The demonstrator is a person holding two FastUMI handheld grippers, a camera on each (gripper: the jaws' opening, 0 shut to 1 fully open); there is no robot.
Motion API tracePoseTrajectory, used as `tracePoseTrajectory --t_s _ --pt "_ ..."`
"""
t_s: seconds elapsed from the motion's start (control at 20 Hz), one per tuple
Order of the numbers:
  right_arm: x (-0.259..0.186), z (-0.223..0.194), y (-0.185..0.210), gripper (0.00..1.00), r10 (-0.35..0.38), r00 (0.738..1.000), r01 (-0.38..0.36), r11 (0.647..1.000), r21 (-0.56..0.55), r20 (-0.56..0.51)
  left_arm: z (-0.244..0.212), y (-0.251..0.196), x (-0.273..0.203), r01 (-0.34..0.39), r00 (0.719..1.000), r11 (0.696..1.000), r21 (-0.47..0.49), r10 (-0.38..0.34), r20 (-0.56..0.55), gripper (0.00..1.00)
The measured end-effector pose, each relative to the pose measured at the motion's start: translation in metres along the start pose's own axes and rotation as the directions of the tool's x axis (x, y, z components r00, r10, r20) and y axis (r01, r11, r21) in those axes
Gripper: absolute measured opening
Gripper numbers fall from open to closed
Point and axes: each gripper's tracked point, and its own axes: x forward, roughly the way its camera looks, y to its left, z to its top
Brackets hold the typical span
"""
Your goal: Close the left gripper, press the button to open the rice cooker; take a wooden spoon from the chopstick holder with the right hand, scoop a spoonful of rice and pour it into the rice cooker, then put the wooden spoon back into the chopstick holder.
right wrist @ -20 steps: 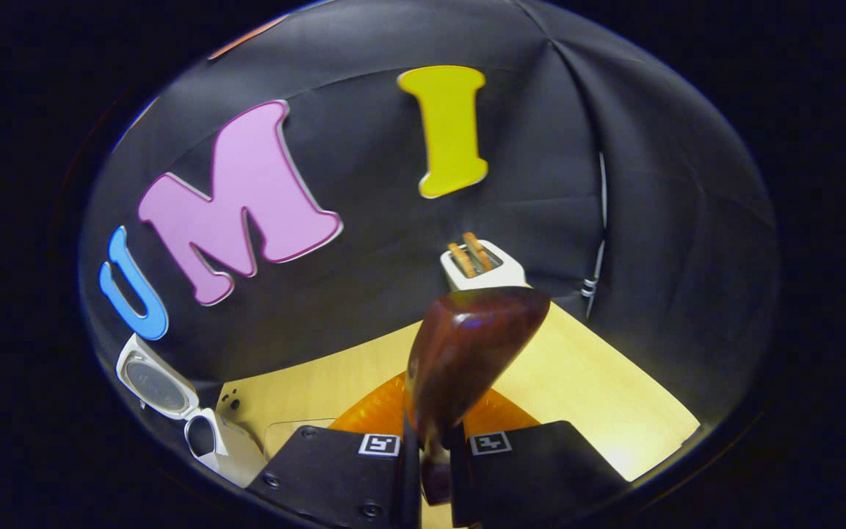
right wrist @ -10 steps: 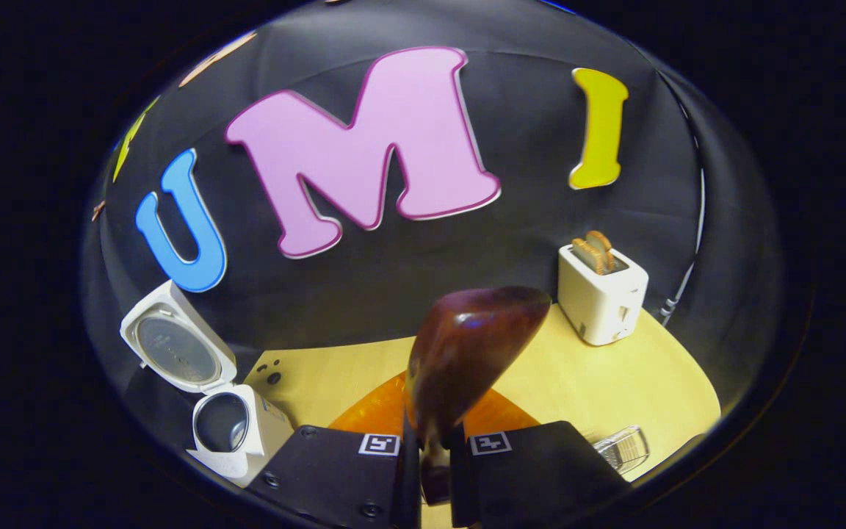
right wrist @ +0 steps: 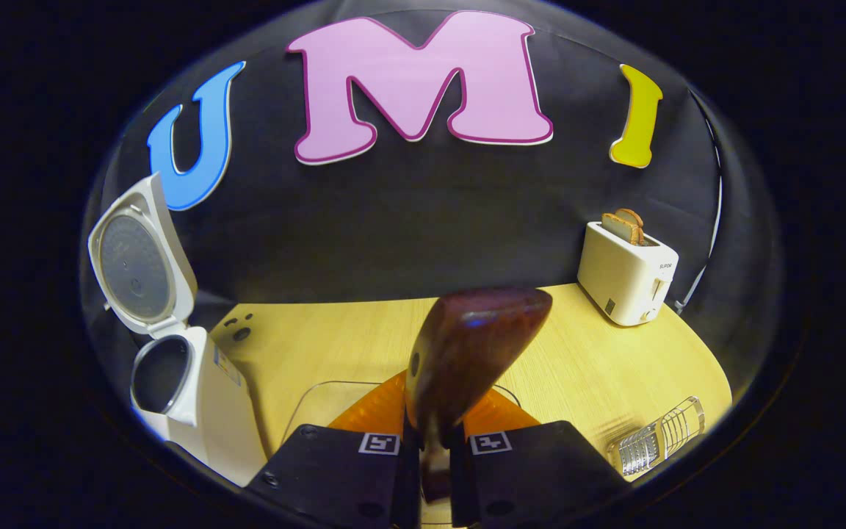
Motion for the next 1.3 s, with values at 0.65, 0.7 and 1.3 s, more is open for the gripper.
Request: tracePoseTrajectory --t_s 0.65,0.7,1.3 --pt "0.002 -0.053 0.054 0.20 0.029 0.998 -0.024 0.995 0.095 -0.061 0.014 0.009 0.012 0.032 0.999 0.995 -0.097 -0.033 -0.017 0.96" --pt "0.000 -0.053 0.063 0.20 0.041 0.997 -0.033 0.993 0.113 -0.069 0.014 0.012 0.011 0.025 0.999 0.994 -0.104 -0.027 -0.021 0.95" --pt "-0.018 -0.051 0.069 0.09 0.086 0.982 -0.019 0.929 0.370 -0.166 0.035 0.003 0.005 0.057 0.998 0.993 -0.107 -0.057 0.001 0.96"
